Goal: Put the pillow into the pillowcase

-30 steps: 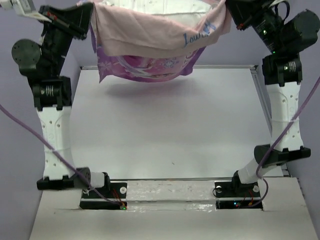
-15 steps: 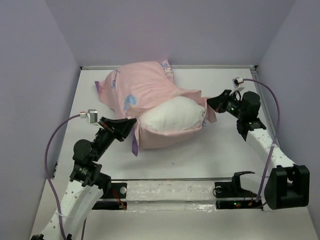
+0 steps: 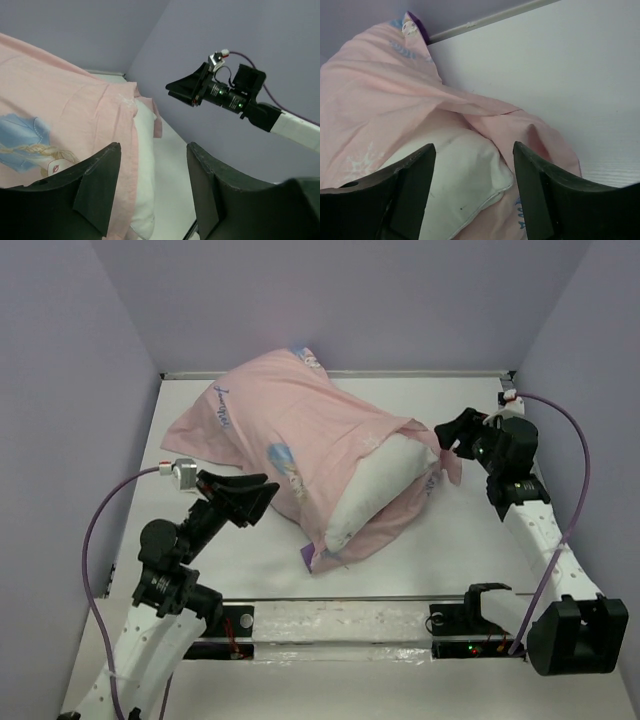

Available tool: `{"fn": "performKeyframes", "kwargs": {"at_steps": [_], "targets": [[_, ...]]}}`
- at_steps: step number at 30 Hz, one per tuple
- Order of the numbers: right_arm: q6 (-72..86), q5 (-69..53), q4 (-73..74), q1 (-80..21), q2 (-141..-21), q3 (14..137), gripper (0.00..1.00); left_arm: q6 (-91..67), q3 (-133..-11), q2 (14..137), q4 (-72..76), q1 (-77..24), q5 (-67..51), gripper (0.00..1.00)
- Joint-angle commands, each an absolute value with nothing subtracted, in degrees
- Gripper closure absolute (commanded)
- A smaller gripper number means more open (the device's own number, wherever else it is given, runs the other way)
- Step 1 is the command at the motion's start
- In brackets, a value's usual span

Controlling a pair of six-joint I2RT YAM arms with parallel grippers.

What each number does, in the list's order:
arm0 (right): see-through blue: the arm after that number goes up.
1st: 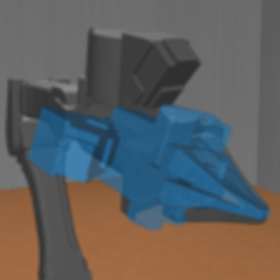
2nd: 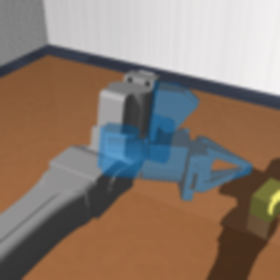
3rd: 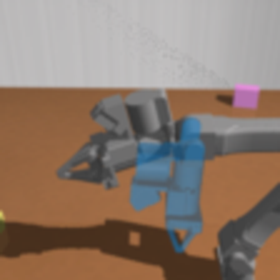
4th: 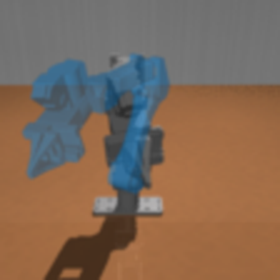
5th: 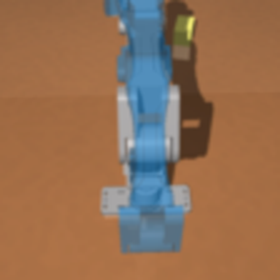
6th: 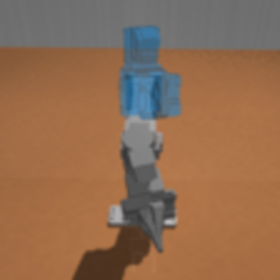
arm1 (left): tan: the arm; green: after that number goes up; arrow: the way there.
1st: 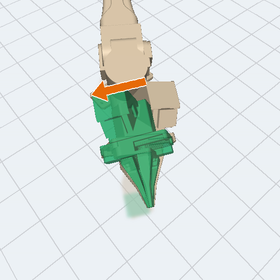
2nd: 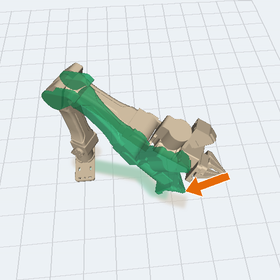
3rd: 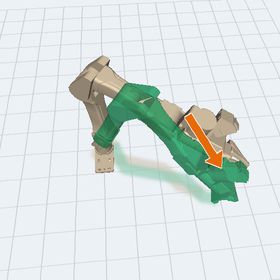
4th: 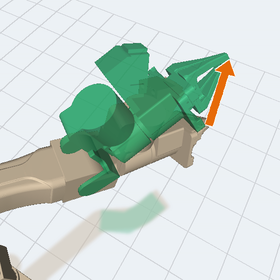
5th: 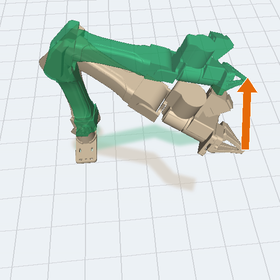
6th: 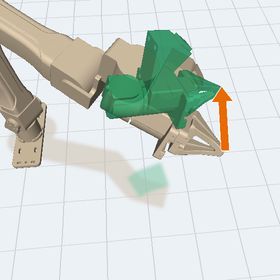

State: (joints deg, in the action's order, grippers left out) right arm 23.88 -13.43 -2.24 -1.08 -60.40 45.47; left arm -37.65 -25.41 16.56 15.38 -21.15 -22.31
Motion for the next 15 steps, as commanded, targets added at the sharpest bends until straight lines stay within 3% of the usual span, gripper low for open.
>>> {"fn": "performKeyframes", "kwargs": {"at_steps": [1,3,5,6,7,8,9,13,14,15], "targets": [[23.98,-6.86,11.58,-0.7,-55.74,49.76,0.29,-29.12,-34.07,26.87,18.98,-25.82,-22.95,0.39],[26.35,-7.12,11.69,-0.7,-52.23,46.6,0.32,-25.86,-37.25,31.64,18.37,-29.71,-19.95,0.43],[29.61,-8.26,11.08,-0.7,-46.6,41.41,0.49,-22.78,-40.68,39.79,17.41,-38.29,-13.3,0.44],[30.58,-8.7,11.07,-0.7,-45.02,39.83,0.62,-18.41,-44.52,43.03,15.05,-41.8,-10.05,0.44],[32.33,-10.53,10.73,-0.7,-42.91,38.34,0.87,-15.93,-46.65,49.33,13.46,-49.06,-1.41,0.44],[33.21,-11.76,10.37,-0.7,-42.28,35.19,1.0,-13.65,-50.5,52.53,10.84,-52.26,3.81,0.43],[34.18,-12.82,9.94,-0.7,-41.93,33.59,1.0,-10.14,-52.28,58.91,9.77,-54.64,9.96,0.41],[37.52,-15.38,3.27,-2.89,-42.45,26.74,1.0,-7.3,-58.61,70.71,8.26,-58.53,13.45,0.29],[37.7,-15.21,2.38,-2.9,-43.15,26.11,0.96,-6.77,-59.75,72.49,8.17,-58.97,13.71,0.28],[37.88,-14.86,0.81,-3.68,-45.07,25.49,0.87,-6.16,-62.11,75.9,7.74,-59.24,15.19,0.28]]}}
